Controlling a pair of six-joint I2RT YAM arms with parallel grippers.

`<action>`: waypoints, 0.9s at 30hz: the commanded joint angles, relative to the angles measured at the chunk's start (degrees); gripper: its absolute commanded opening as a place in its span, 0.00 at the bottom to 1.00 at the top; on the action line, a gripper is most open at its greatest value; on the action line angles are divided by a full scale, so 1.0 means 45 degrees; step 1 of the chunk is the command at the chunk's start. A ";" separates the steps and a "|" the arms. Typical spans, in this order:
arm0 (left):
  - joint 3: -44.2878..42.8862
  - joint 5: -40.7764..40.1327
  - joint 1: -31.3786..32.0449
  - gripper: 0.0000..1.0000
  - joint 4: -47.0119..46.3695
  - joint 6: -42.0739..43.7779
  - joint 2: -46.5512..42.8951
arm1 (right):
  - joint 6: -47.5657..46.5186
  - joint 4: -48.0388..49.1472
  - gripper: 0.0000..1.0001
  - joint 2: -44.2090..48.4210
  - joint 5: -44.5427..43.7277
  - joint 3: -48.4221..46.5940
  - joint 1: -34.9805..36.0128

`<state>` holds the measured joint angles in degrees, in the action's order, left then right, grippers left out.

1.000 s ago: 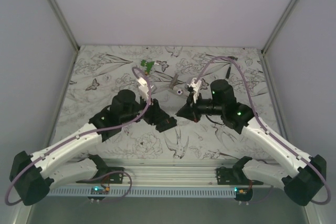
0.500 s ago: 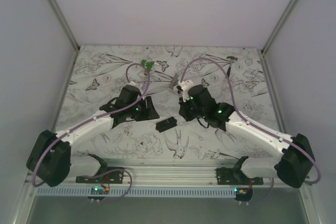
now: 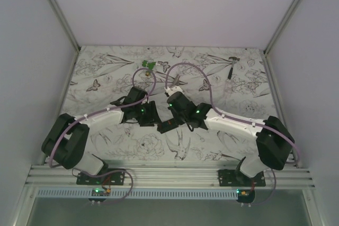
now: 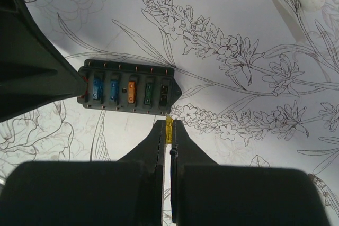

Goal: Snap on the fuse box
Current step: Install the fuse at the fuse box base.

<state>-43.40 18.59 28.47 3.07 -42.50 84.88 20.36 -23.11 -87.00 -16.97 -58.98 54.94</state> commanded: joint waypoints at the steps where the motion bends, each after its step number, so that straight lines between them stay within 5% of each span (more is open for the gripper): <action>1: -0.0379 0.0489 -0.0113 0.48 0.0385 -0.0088 0.0386 | 0.0265 0.0096 0.00 -0.0519 -0.0971 -0.0630 0.0260; 11: -0.0621 0.0810 -0.0196 0.39 0.0448 -0.0112 0.1090 | 0.0062 0.0680 0.00 -0.2040 -0.1051 -0.0742 0.0448; 27: -0.0686 0.0731 -0.0330 0.39 0.0698 -0.0007 0.1152 | -0.0755 0.0991 0.00 -0.2346 -0.0977 -0.0838 0.0448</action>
<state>-45.41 21.15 27.51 3.88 -42.78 89.34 18.79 -20.29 -96.53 -20.10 -60.75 56.45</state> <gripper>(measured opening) 0.388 0.029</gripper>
